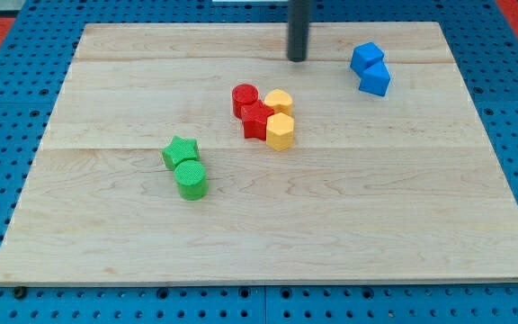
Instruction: Separate the red blocks from the yellow blocks
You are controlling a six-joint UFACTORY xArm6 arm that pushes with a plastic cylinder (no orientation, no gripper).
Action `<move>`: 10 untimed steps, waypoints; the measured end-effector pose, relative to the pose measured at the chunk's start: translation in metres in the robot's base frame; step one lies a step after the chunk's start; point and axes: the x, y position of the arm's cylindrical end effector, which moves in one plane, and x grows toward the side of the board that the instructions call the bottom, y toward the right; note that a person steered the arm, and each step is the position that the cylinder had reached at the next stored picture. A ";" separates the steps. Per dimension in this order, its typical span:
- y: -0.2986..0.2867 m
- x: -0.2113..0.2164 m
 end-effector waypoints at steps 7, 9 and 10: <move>0.110 0.071; 0.077 0.088; 0.000 0.096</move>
